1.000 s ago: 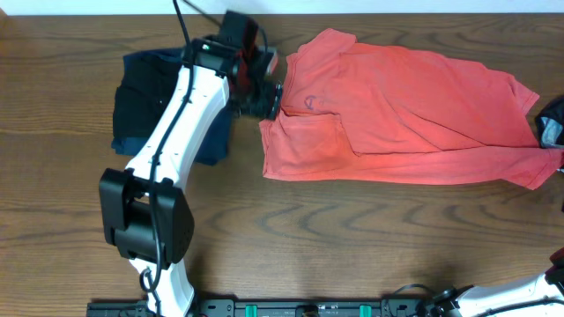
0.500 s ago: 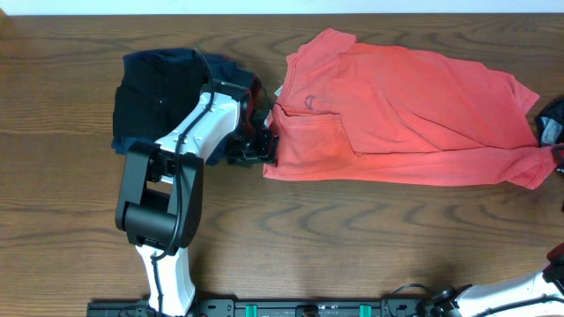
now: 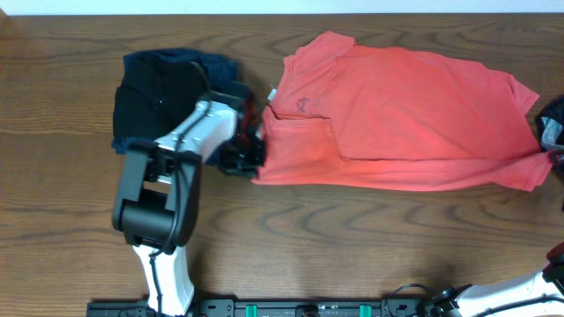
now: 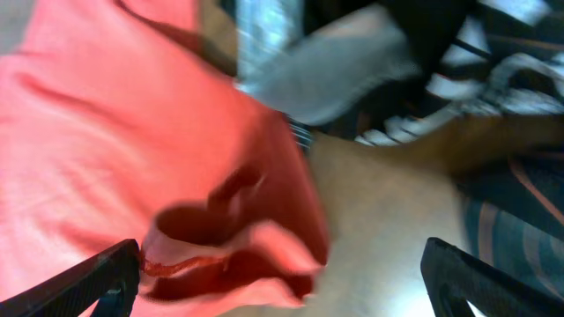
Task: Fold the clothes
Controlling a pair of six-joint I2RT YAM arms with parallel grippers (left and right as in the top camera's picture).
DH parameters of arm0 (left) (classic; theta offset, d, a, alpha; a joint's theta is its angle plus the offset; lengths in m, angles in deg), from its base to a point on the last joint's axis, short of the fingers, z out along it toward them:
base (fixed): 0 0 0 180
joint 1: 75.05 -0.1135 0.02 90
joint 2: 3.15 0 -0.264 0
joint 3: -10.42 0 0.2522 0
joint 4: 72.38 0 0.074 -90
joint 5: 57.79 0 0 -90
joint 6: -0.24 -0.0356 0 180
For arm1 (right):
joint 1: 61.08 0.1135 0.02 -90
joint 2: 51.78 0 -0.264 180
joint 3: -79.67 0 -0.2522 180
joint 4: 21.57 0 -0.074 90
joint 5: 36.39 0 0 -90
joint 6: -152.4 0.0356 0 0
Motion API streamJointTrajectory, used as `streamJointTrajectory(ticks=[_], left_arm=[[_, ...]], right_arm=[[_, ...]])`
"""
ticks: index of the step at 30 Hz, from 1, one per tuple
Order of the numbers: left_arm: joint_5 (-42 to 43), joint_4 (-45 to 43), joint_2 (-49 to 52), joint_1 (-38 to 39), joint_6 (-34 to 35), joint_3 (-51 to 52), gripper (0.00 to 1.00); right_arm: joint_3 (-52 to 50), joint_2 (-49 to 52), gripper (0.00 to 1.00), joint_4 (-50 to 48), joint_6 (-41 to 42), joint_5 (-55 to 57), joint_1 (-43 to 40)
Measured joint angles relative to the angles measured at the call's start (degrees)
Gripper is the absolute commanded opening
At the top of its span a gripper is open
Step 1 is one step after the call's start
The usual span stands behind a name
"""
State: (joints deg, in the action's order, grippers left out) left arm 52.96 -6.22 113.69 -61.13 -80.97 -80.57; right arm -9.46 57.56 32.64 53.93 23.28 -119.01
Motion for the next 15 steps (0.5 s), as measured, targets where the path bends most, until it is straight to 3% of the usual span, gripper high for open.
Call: streamJointTrajectory(ticks=[5,15], left_arm=[[-0.6,-0.4,0.0,-6.1,-0.1,-1.8,0.06],[-1.7,-0.9,0.0,-5.9,-1.1,-1.8,0.06]], right_arm=[[0.0,0.0,0.99,1.2,-3.4,-1.8,0.0],[0.0,0.0,0.99,2.2,-10.9,-13.2,0.0]])
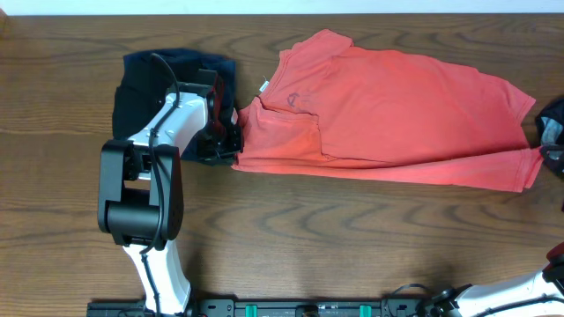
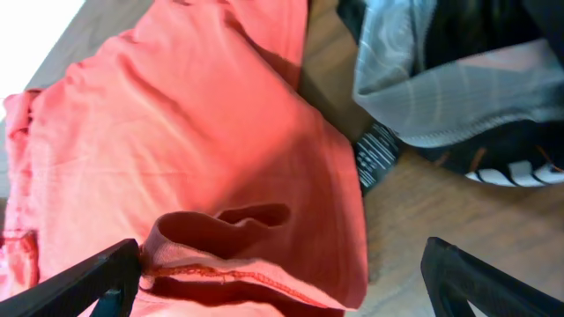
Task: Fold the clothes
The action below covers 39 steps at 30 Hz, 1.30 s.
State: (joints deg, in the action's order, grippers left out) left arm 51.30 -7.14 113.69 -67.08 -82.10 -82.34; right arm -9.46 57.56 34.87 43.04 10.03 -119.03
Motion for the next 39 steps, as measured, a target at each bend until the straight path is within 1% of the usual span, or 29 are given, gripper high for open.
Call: streamJointTrajectory(ticks=[4,7,11,15,17,20,22,23,24,25,26,27,29,30,32,36,39], left_arm=[[0.0,-0.1,0.0,0.0,0.0,0.0,0.06],[-0.2,-0.1,0.0,0.0,-0.1,0.0,0.06],[-0.9,-0.1,0.0,0.0,-0.2,0.0,0.06],[-1.3,-0.1,0.0,0.0,-0.2,0.0,0.06],[-1.3,-0.1,0.0,0.0,-0.2,0.0,0.06],[-1.4,-0.1,0.0,0.0,-0.2,0.0,0.06],[-1.4,-0.1,0.0,0.0,-0.2,0.0,0.10],[-1.4,-0.1,0.0,0.0,-0.3,0.0,0.14],[-1.5,-0.1,0.0,0.0,-0.4,0.0,0.17],[-1.5,-0.1,0.0,0.0,-0.5,0.0,0.23],[-1.5,-0.1,0.0,0.0,-0.6,0.0,0.24],[-1.5,-0.1,0.0,0.0,-0.4,0.0,0.25],[-1.5,-0.1,0.0,0.0,-0.4,0.0,0.26],[-1.5,-0.1,0.0,0.0,-0.3,0.0,0.27],[-1.5,-0.1,0.0,0.0,-0.4,0.0,0.30],[-1.5,-0.1,0.0,0.0,-0.3,0.0,0.32],[-1.5,-0.1,0.0,0.0,-0.4,0.0,0.33]], right_arm=[[0.0,0.0,0.99,-1.7,-0.5,-1.1,-0.3],[0.0,0.0,0.99,-6.0,2.4,-1.9,-2.0],[0.0,0.0,0.99,-12.9,13.1,-2.6,-6.8],[0.0,0.0,0.99,-16.4,22.8,-4.5,-12.5],[0.0,0.0,0.99,-16.3,25.9,-5.6,-14.6],[0.1,0.0,0.99,-13.7,28.2,-6.4,-15.7],[0.1,0.0,0.99,-11.0,28.5,-6.9,-15.4],[0.1,0.0,0.99,-9.5,28.4,-7.0,-15.0],[0.1,0.0,0.98,-8.2,28.3,-7.0,-14.3],[0.1,0.0,0.96,-7.1,28.3,-7.0,-13.4],[0.1,0.0,0.93,-5.9,28.0,-6.8,-12.2],[0.1,0.0,0.85,-4.8,27.9,-6.2,-10.3],[0.1,0.0,0.77,-3.8,27.3,-5.4,-7.1],[0.1,0.0,0.76,-3.5,26.8,-4.6,-4.4],[0.1,0.0,0.73,-3.5,26.4,-2.0,0.7],[0.1,0.0,0.74,-3.8,25.8,7.5,11.2],[0.1,0.0,0.75,-4.9,25.6,15.3,17.3]])
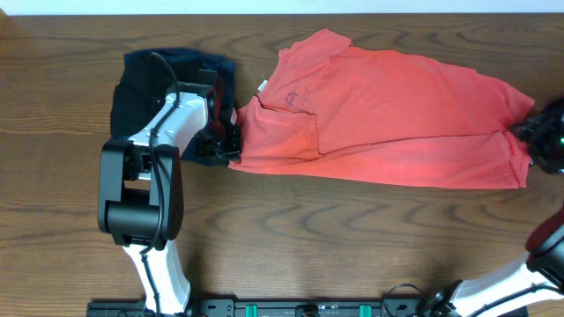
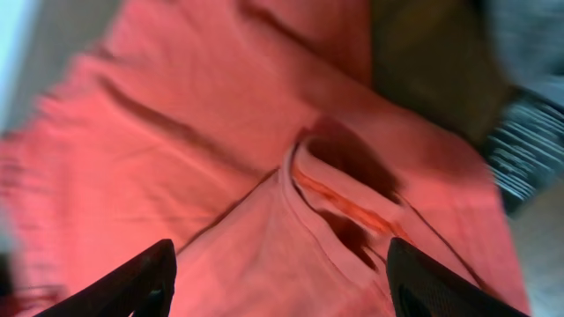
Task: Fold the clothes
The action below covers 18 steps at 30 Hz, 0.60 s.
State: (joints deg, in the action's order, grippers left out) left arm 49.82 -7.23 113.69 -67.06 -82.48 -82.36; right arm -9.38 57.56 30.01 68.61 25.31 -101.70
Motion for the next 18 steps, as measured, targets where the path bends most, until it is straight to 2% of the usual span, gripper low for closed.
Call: streamJointTrajectory(ticks=[4,8,18], left_arm=[[0.0,0.0,0.0,0.0,0.0,0.0,0.33],[0.0,0.0,0.0,0.0,0.0,0.0,0.33],[0.0,0.0,0.0,0.0,0.0,0.0,0.33]], right_arm=[[0.0,0.0,0.80,-3.6,-1.1,10.6,5.8],[0.0,0.0,0.79,-5.3,-3.1,19.3,8.5],[0.0,3.9,0.75,-5.5,-4.8,24.1,9.4]])
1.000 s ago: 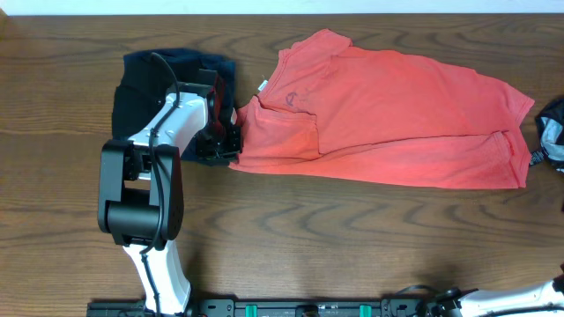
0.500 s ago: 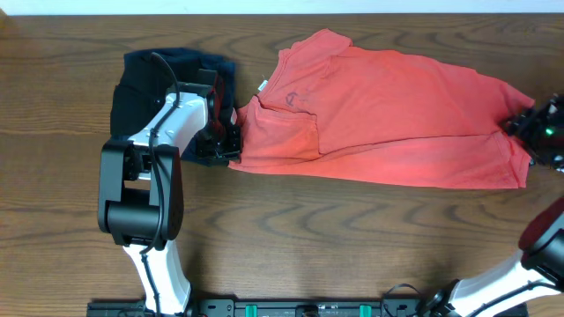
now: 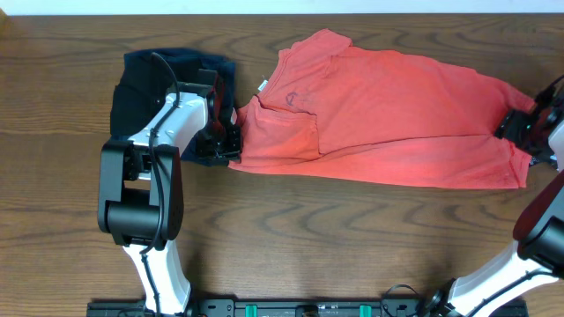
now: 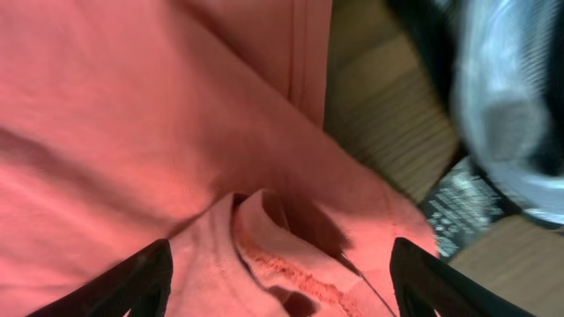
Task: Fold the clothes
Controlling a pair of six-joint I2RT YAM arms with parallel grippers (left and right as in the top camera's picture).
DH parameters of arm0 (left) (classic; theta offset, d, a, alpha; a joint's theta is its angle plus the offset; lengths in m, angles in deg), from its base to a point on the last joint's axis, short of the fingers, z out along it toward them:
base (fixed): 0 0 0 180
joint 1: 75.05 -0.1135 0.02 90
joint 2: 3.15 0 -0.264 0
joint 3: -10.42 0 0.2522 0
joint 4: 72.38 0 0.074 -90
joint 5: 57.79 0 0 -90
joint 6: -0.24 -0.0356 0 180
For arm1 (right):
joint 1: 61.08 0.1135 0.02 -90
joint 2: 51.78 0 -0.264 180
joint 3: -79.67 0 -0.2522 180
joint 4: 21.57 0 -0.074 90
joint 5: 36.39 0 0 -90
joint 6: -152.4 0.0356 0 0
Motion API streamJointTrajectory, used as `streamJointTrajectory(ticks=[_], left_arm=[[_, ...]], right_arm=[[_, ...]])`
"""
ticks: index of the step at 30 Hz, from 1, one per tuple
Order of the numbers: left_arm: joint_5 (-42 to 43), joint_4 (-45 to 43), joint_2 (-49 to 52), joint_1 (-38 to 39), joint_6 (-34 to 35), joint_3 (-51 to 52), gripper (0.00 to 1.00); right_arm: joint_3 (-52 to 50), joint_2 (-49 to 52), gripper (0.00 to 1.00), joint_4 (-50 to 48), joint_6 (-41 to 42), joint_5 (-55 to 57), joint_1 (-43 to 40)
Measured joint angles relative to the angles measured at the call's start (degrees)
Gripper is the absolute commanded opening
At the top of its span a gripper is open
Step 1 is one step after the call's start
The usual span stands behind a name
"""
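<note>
A red T-shirt [image 3: 388, 110] lies spread across the wooden table, collar to the left. My left gripper [image 3: 220, 143] sits at the shirt's left edge, and its fingers look closed on the fabric there. My right gripper [image 3: 522, 128] hovers low over the shirt's right edge. In the right wrist view its black fingertips [image 4: 132, 282] stand wide apart, open, on either side of a raised fold of the shirt's hem [image 4: 282, 238], with the right gripper [image 4: 282, 304] just above it.
Dark navy folded clothes [image 3: 163, 79] lie at the back left, right beside my left gripper. A pile of grey and black garments [image 4: 511, 97] lies just past the shirt's right edge. Bare wood [image 3: 352, 238] fills the table's front half.
My right gripper has shifted a little inward and towards the back along the shirt's right edge, and now looks down on the hem fold. Left arm and shirt lie as before.
My left gripper was at the shirt's left edge nearer the middle, and the right gripper open at the far right corner. Then the left gripper and the shirt's left edge were further left, beside the dark clothes. Later the right gripper stood over the right hem, as now.
</note>
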State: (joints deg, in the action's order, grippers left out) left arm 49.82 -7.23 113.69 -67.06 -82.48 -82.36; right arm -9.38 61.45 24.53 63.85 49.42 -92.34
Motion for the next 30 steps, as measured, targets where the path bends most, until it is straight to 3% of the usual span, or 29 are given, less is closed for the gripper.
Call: streamJointTrajectory(ticks=[2,5,7,8,13,19,30], left_arm=[[0.0,0.0,0.0,0.0,0.0,0.0,0.33],[0.0,0.0,0.0,0.0,0.0,0.0,0.33],[0.0,0.0,0.0,0.0,0.0,0.0,0.33],[0.0,0.0,0.0,0.0,0.0,0.0,0.33],[0.0,0.0,0.0,0.0,0.0,0.0,0.33],[0.0,0.0,0.0,0.0,0.0,0.0,0.33],[0.0,0.0,0.0,0.0,0.0,0.0,0.33]], right_arm=[[0.0,1.3,0.69,0.0,-0.2,-1.4,0.0],[0.0,1.9,0.51,0.3,-0.9,-3.8,0.0],[0.0,1.9,0.32,0.6,-1.1,-4.5,0.0],[0.0,1.9,0.27,0.9,-1.2,-4.8,0.0],[0.0,1.9,0.11,1.9,-1.0,-5.7,-0.2],[0.0,1.1,0.05,3.5,-1.1,-6.5,-2.3],[0.0,-4.7,0.09,11.2,-1.4,-5.1,-11.3]])
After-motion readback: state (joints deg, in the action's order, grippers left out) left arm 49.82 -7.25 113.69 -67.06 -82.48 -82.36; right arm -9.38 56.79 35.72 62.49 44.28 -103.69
